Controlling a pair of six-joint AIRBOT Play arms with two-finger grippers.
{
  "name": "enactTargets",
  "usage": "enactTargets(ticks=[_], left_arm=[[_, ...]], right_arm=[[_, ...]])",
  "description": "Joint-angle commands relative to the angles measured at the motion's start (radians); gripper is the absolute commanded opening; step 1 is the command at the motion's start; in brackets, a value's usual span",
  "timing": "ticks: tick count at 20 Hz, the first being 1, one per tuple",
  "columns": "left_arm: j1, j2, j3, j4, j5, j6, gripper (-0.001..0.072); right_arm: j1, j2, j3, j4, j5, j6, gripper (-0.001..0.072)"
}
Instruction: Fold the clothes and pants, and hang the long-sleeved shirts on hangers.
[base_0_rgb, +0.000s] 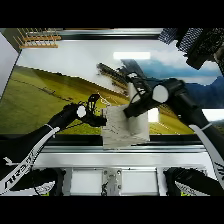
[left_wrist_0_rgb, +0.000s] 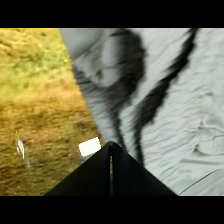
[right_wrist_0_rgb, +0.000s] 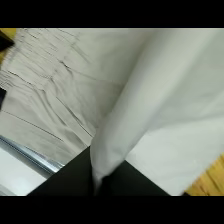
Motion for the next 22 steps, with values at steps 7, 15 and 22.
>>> enactTargets(ticks=[7,15,22], left_arm=[[0.229,0.106,-0.002,0.010,-0.066,-0.008,0.0004],[0.278,0.234,-0.002,0.006,-0.080,-0.007,0.0004],[0.131,0.233,-0.002,0.008,-0.021,-0.008,0.0004]], right_arm=[[0.124,-0.097,0.000,0.231,-0.308,-0.251,0.0651],[-0.336,0.133,-0.376,0.152,-0.211,-0.206,0.0652],[-0.698,-0.012,-0.579,0.519,-0.244,-0.468,0.0652]])
